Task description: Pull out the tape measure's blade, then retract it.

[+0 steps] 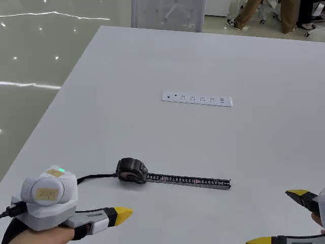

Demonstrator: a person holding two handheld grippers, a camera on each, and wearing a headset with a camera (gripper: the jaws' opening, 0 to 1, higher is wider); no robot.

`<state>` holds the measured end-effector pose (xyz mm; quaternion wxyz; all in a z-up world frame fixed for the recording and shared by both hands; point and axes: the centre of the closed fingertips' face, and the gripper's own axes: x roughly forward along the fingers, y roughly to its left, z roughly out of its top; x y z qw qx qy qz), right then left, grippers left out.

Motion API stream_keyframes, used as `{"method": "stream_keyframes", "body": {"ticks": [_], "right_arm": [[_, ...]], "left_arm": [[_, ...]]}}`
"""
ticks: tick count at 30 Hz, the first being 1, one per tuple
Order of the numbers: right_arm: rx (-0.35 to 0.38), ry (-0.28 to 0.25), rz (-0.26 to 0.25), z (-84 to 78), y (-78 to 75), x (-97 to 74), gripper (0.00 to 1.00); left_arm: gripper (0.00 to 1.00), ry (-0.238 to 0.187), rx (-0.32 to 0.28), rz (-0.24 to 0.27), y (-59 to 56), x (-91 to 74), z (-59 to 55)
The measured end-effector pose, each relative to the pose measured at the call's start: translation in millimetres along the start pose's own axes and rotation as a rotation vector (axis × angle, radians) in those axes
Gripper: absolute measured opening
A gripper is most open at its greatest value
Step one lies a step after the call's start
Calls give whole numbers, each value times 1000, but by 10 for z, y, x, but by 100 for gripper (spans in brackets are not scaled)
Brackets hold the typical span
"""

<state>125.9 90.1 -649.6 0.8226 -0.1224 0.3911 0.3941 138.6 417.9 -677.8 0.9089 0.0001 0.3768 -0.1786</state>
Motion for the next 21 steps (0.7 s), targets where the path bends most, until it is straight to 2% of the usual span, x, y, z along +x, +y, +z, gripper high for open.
{"method": "stream_keyframes", "body": {"ticks": [4,12,21], "right_arm": [[-5,1,6,25,-17,39,95],[-30,25,21,40,-66,166,95],[-63,47,54,68,-72,318,94]], "left_arm": [[99,-1,-14,-10,-12,57,-2],[99,-21,-52,6,67,158,26],[99,-17,-64,8,81,259,33]]}}
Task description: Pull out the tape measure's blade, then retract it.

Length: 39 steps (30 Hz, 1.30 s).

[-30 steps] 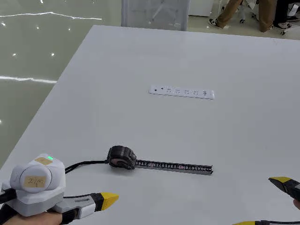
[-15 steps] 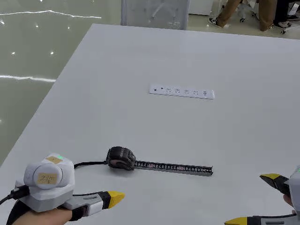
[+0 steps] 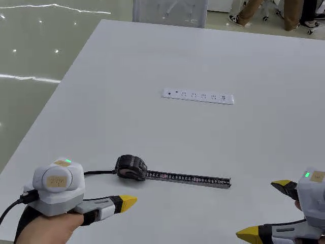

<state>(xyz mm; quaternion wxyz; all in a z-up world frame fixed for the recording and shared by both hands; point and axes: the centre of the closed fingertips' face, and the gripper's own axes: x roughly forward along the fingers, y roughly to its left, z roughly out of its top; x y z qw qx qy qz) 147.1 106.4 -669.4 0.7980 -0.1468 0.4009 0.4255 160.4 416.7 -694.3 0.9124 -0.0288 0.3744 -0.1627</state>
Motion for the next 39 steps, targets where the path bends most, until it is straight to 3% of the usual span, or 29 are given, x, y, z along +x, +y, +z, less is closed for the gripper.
{"method": "stream_keyframes", "body": {"ticks": [18,31,39], "right_arm": [[-52,50,46,-63,-54,201,93],[-97,84,80,-58,-126,411,91],[-125,100,87,-11,-217,504,88]], "left_arm": [[99,17,-8,28,25,192,-1],[99,21,27,25,-28,464,142],[98,30,18,28,-57,673,151]]}}
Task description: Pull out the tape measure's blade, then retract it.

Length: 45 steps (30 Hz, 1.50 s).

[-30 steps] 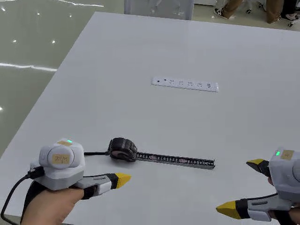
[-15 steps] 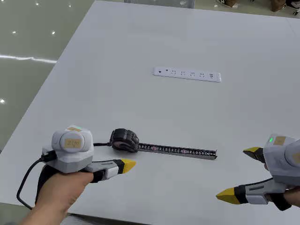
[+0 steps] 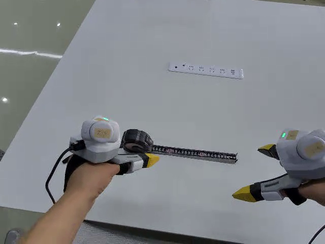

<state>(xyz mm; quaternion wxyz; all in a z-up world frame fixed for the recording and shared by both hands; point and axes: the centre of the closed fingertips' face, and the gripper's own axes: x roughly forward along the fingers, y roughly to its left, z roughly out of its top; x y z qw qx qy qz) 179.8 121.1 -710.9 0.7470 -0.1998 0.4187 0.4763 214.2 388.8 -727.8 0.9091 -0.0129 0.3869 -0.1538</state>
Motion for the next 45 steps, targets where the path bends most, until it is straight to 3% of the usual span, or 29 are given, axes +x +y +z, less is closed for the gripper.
{"method": "stream_keyframes", "body": {"ticks": [9,18,31,39,45], "right_arm": [[-55,40,9,-4,-110,117,86],[-112,53,20,46,-242,230,79],[-198,119,61,-100,-370,428,70],[-274,156,75,-174,-465,555,64],[-278,173,81,-204,-519,653,62]], "left_arm": [[94,-10,-58,33,34,96,11],[88,3,-120,27,48,241,-19],[86,-6,-177,68,119,397,-60],[85,14,-196,73,147,538,-115],[84,32,-218,72,159,589,-167]]}}
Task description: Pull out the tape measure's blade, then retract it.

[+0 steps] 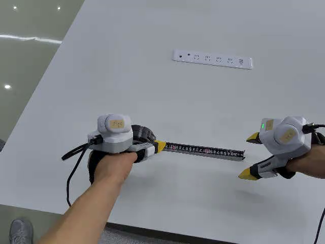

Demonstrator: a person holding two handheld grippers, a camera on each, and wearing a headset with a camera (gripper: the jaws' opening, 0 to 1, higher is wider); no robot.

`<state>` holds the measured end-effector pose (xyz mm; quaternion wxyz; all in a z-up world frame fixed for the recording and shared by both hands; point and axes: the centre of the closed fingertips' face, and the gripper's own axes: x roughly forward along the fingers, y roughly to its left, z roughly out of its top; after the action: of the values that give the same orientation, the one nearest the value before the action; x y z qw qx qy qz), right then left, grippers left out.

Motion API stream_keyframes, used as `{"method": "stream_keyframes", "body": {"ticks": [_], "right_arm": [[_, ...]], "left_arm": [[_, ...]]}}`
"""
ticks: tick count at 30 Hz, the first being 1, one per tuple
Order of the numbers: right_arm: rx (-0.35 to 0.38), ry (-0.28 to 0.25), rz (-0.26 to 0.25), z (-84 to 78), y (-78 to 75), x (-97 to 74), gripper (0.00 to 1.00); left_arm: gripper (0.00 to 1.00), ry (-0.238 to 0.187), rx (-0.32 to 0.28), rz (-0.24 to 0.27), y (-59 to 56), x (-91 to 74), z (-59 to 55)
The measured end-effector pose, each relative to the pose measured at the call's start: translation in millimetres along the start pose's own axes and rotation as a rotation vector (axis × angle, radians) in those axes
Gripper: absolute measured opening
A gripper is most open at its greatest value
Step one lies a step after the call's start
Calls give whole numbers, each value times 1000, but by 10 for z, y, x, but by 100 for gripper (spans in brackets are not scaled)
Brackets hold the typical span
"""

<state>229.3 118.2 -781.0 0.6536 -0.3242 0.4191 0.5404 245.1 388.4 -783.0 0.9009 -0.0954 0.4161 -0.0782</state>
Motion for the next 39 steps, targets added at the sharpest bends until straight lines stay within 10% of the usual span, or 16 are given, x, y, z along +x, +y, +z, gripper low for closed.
{"method": "stream_keyframes", "body": {"ticks": [39], "right_arm": [[-202,72,51,-246,-219,340,26]], "left_arm": [[73,-16,-40,35,71,96,18]]}}
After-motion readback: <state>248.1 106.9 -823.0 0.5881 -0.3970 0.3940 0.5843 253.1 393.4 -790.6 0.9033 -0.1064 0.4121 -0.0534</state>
